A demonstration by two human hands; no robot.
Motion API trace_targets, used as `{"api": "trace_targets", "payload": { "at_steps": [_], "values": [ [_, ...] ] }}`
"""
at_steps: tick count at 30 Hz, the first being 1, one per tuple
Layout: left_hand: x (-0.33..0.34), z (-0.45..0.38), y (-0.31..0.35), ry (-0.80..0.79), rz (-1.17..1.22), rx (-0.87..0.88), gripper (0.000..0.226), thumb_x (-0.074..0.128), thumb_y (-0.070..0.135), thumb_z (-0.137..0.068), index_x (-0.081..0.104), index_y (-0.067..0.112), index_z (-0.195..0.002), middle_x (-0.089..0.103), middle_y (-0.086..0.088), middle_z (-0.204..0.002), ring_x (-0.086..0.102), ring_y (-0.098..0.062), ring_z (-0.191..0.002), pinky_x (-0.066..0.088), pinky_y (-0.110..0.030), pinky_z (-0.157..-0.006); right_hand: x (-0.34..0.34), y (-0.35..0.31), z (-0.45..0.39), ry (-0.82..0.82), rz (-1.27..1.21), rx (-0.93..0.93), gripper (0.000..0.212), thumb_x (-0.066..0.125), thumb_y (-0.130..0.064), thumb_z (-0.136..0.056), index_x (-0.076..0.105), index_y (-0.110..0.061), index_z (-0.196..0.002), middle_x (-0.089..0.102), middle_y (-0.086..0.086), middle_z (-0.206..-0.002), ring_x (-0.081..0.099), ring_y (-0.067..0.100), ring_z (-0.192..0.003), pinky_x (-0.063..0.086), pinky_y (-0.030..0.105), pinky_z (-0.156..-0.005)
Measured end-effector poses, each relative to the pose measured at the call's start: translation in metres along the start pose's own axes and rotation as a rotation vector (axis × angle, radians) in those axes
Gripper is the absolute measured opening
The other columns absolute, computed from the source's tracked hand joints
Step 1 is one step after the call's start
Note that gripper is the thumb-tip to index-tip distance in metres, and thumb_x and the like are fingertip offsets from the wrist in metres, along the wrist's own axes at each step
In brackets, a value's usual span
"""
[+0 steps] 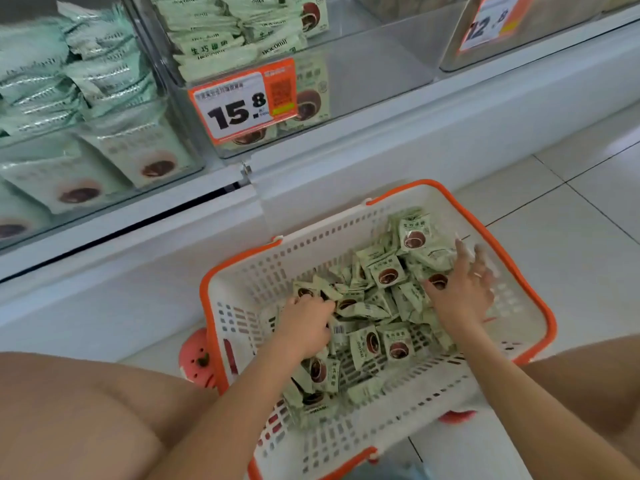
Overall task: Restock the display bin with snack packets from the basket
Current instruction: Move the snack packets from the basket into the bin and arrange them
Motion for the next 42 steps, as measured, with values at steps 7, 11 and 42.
{"api": "trace_targets", "payload": {
  "at_steps": [7,11,42],
  "values": [
    [-0.017,-0.011,0.015,0.088,0.071,0.027,0.019,0.052,0.02,-0.091,0.056,0.017,-0.109,0.058,0.0,-0.111,0.049,-0.019,-0.11,0.033,-0.041,-0.103,-0.005,-0.011,-0.015,-0.014,-0.02,-0.149,0.049,0.06,-0.028,-0.089,0.044,-0.018,-0.134,0.052,0.005,-0.128,0.052,0.028,-0.114,0.049,0.042,-0.084],
    [-0.043,-0.012,0.035,0.16,0.203,0.069,0.041,0.057,0.025,-0.091,0.047,0.018,-0.131,0.053,-0.001,-0.13,0.048,-0.019,-0.121,0.034,-0.039,-0.104,-0.032,-0.031,0.008,-0.016,-0.678,0.051,0.028,0.049,-0.031,-0.097,0.048,-0.018,-0.122,0.062,0.002,-0.084,0.066,0.026,-0.069,0.049,0.031,-0.055],
    [-0.127,0.104,0.063,0.616,0.435,0.167,0.102,0.078,0.048,-0.07,0.012,0.039,-0.147,0.03,0.016,-0.127,0.05,-0.003,-0.106,0.049,-0.028,-0.084,-0.157,-0.069,0.122,-0.299,-0.795,-0.518,0.009,0.061,-0.022,-0.091,0.069,-0.022,-0.096,0.071,-0.008,-0.076,0.062,0.0,-0.061,0.049,0.017,-0.057]
  ]
}}
Point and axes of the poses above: each hand's wrist, its own z-axis away from the middle knuckle, its own x-axis out of the palm, y = z × x, the point moved 1 cm from there along -z, towards the middle knuckle
